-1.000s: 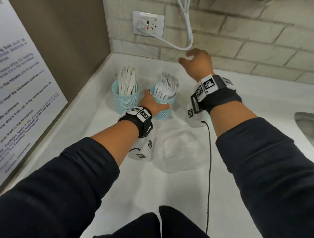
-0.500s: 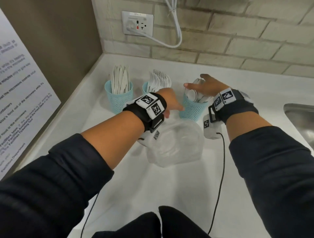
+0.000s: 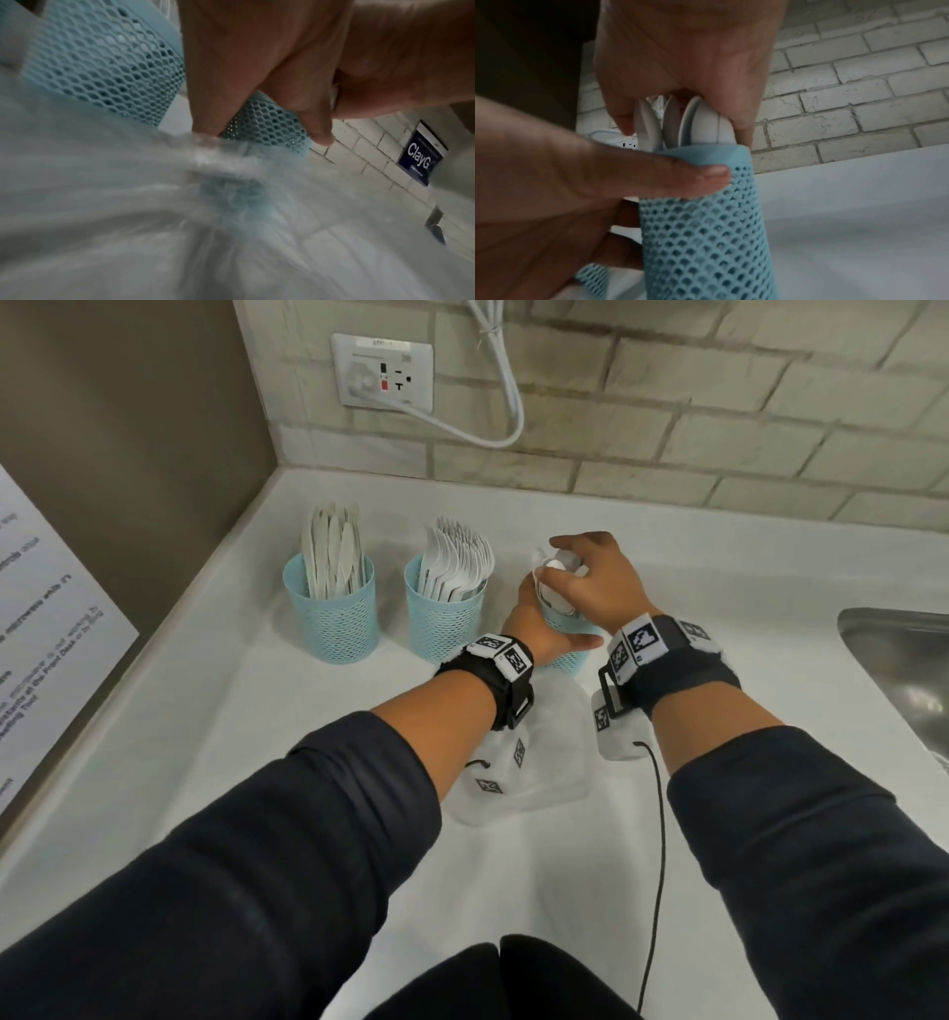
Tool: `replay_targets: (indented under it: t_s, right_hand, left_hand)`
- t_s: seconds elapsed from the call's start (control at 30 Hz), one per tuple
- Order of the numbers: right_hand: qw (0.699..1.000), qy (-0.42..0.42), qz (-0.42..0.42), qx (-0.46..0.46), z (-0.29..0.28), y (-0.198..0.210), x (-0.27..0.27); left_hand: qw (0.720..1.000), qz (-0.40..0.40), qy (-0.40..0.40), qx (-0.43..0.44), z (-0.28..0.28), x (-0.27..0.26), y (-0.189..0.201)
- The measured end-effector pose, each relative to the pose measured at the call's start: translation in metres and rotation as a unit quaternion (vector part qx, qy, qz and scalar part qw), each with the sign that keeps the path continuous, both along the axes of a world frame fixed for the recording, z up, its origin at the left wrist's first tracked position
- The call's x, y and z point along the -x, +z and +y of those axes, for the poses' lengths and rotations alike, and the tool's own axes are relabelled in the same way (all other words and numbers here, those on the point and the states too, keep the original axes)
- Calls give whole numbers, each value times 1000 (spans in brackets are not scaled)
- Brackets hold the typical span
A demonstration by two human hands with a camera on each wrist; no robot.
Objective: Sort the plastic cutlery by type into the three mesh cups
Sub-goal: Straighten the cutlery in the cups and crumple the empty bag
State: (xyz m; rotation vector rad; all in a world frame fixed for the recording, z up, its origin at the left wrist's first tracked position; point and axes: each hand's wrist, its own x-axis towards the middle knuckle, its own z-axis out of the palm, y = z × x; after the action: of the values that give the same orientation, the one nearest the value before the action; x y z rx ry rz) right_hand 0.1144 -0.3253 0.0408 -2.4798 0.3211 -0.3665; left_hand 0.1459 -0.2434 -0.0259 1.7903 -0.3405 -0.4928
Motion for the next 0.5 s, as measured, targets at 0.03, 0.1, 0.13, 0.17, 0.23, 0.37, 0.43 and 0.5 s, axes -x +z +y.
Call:
replay_targets:
  t_s: [0.03,0.1,0.13,0.17,0.23,0.37,0.43,0.5]
  right_hand:
    - [1000,-4,-9,5,2,-1,0]
    - [1000,7,-4,14,5,-1,-1]
    - [1000,18,5,21,7,-1,-2]
    - [999,28,19,34,8,0,-3]
    - [996,39,48,63,7,3,-5]
    - [991,13,106,85,-5,13,-12]
    - [985,15,134,107,-6,17,-21]
    - [979,46,131,152,3,15,-28]
  left_hand:
    - [999,25,10,35,-1,0,0]
    - [995,41,21,94,-3,-2,2]
    - [993,24,37,108,-3,0,6]
    - [987,41,75,134,-1,1,13]
    - [987,35,89,127,4,0,14]
    - [998,-47,33,23,10,6,7]
    - [996,-85,37,9,11,-2,1]
    - [995,-98,35,-9,9,-5,-3]
